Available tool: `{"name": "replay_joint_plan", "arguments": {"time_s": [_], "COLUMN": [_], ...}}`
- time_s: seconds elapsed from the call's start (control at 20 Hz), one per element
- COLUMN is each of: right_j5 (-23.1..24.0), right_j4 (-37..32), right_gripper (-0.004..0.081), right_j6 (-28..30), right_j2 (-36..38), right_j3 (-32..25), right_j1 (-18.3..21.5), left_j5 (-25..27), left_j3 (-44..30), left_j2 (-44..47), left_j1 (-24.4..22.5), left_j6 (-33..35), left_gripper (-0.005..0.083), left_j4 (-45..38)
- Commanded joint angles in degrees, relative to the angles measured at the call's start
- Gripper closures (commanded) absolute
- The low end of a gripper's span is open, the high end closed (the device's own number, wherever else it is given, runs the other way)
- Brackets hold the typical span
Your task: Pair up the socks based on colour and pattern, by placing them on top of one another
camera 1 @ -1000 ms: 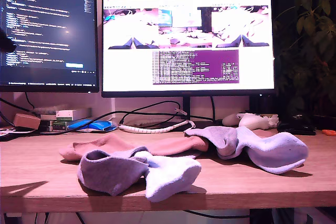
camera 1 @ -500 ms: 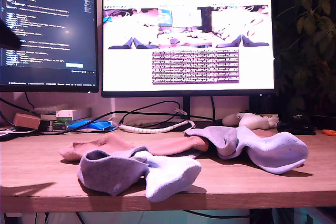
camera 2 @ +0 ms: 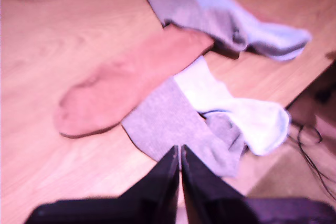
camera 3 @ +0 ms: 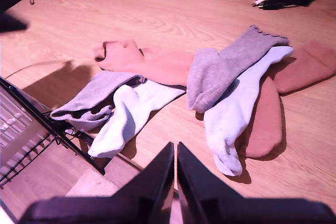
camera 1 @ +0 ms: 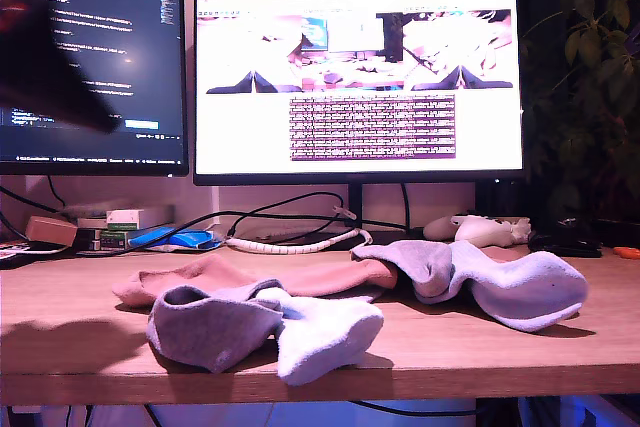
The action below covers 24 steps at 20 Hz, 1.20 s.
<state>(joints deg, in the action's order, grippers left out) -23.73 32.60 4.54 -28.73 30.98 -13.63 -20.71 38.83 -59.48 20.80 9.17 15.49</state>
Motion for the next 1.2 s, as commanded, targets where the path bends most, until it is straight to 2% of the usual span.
{"name": "replay_joint_plan", "arguments": {"time_s": [0.0, 0.15, 0.35, 0.45, 0.7, 0.75, 0.8, 0.9, 0.95, 1.15], "right_j5": [-1.3, -3.0, -3.2, -3.2, -3.2, -3.2, -3.2, -3.2, -3.2, -3.2], "right_j4": [-0.5, -0.6, -0.6, -0.7, -1.3, -1.3, -1.4, -1.5, -1.5, -1.5], "right_gripper": [0.0783, 0.0783, 0.0783, 0.0783, 0.0783, 0.0783, 0.0783, 0.0783, 0.0783, 0.0783], "right_j6": [0.0, 0.0, 0.0, 0.0, 0.0, 0.0, 0.0, 0.0, 0.0, 0.0], "right_j2": [0.0, 0.0, 0.0, 0.0, 0.0, 0.0, 0.0, 0.0, 0.0, 0.0], "right_j3": [-1.1, -1.1, -1.1, -1.1, -1.1, -1.1, -1.1, -1.1, -1.1, -1.1], "right_j1": [-0.2, -0.2, -0.2, -0.2, -0.2, -0.2, -0.2, -0.2, -0.2, -0.2], "left_j5": [-1.3, -3.6, -7.6, -7.6, -7.5, -7.5, -7.5, -5.7, -4.2, -2.8], "left_j3": [3.2, 12.4, 24.3, 29.2, 38.2, 39.4, 40.5, 41.0, 41.0, 41.0], "left_j2": [-4.6, -13.7, -25.5, -31.3, -43.7, -45.5, -47.3, -49.9, -50.8, -52.7], "left_j1": [-0.8, -2.8, -4.0, -4.2, -4.3, -4.3, -4.3, -4.3, -4.3, -4.3], "left_j6": [2.6, 6.8, 16.5, 22.0, 28.2, 28.7, 28.9, 28.9, 28.9, 29.9], "left_gripper": [0.0793, 0.0794, 0.0794, 0.0795, 0.0785, 0.0748, 0.0669, 0.0447, 0.0397, 0.0402], "left_j4": [1.0, 6.4, 15.0, 18.5, 23.5, 23.5, 23.4, 22.0, 21.6, 21.0]}}
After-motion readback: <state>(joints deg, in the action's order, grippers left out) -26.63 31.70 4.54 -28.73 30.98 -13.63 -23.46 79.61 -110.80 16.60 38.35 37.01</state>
